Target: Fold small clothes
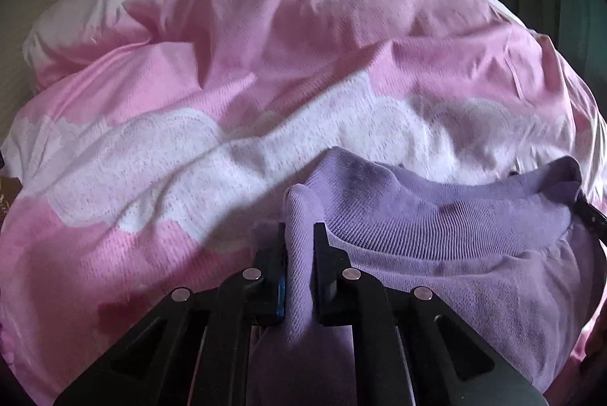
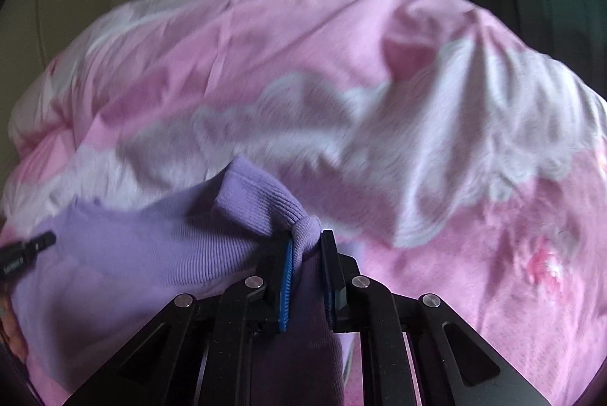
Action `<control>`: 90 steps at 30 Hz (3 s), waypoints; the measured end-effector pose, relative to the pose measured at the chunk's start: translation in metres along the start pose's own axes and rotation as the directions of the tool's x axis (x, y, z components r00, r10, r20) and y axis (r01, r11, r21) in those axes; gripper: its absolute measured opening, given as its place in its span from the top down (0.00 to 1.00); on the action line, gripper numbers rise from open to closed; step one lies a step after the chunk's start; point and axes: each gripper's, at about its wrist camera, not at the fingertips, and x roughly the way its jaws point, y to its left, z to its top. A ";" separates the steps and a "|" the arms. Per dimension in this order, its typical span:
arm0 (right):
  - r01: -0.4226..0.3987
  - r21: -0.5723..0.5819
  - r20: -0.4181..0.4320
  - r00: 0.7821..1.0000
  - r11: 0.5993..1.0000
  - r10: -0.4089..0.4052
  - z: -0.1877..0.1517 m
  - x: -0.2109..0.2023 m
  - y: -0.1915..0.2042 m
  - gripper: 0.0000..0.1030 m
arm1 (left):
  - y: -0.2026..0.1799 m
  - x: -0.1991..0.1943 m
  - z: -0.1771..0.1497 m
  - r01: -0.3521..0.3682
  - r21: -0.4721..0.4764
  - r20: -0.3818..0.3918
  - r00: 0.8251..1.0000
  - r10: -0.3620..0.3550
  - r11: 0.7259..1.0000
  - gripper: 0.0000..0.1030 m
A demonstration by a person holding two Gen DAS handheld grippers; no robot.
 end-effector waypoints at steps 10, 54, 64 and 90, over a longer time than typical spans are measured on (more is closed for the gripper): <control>0.004 0.026 -0.032 0.999 1.000 -0.003 0.002 0.008 -0.002 0.71 | -0.005 -0.012 0.005 0.022 0.019 0.014 1.000 -0.022 1.000 0.86; 0.019 -0.158 -0.024 0.999 0.987 -0.023 0.032 0.039 0.037 0.73 | -0.038 0.010 0.048 0.051 0.173 -0.020 0.999 -0.048 0.984 0.78; 0.022 -0.070 0.064 0.998 0.997 -0.017 0.009 -0.039 0.030 0.50 | 0.004 -0.041 -0.009 0.063 0.093 -0.028 0.998 -0.061 0.994 0.65; -0.097 0.303 -0.061 0.991 0.948 0.120 -0.093 -0.094 -0.034 0.32 | -0.009 -0.124 -0.073 0.052 0.060 0.044 0.998 -0.054 0.997 0.46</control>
